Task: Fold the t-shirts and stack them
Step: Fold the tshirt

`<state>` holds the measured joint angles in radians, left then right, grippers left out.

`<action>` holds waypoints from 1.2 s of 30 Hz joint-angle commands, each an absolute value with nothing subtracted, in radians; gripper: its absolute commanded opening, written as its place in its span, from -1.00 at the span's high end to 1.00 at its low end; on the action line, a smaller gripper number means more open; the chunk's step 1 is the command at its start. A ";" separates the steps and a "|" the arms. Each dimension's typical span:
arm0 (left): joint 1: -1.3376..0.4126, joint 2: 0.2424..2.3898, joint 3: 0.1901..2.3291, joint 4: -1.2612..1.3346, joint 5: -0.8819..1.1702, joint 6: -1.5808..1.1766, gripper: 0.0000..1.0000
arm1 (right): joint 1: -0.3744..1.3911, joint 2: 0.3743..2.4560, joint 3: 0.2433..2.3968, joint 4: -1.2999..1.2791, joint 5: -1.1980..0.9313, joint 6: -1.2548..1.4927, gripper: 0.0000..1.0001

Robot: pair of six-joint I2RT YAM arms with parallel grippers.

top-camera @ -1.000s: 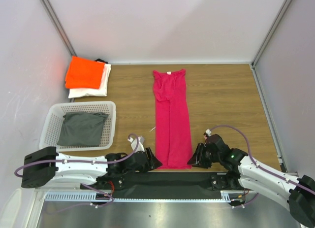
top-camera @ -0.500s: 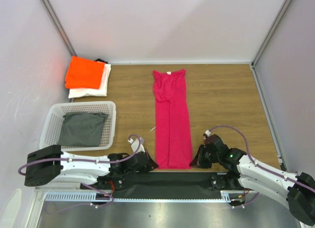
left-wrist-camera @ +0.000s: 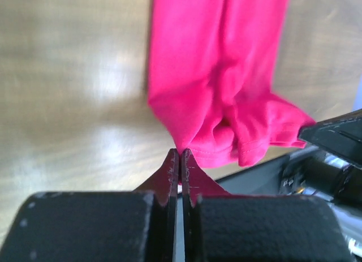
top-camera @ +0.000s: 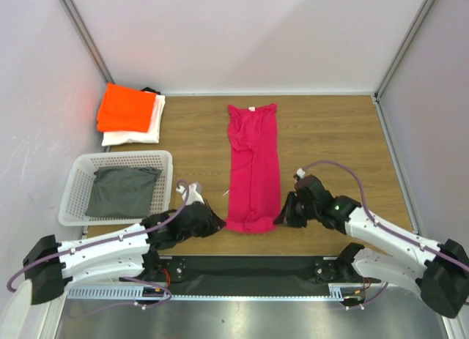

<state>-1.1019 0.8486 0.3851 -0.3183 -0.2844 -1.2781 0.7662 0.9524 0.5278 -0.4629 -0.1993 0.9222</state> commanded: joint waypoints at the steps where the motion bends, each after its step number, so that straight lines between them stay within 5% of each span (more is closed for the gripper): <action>1: -1.007 0.870 0.501 -0.365 -0.244 -1.113 0.99 | 0.715 1.038 0.650 -0.445 -0.196 0.865 1.00; 15: -0.618 1.296 0.912 -0.301 0.040 -0.821 0.99 | 0.380 1.471 1.101 -0.463 -0.445 0.627 1.00; 22: -0.551 1.534 1.106 -0.307 0.117 -0.775 0.99 | 0.302 1.624 1.203 -0.431 -0.500 0.640 1.00; 36: -0.502 1.727 1.164 -0.233 0.163 -0.775 0.99 | 0.221 1.851 1.304 -0.434 -0.614 0.551 1.00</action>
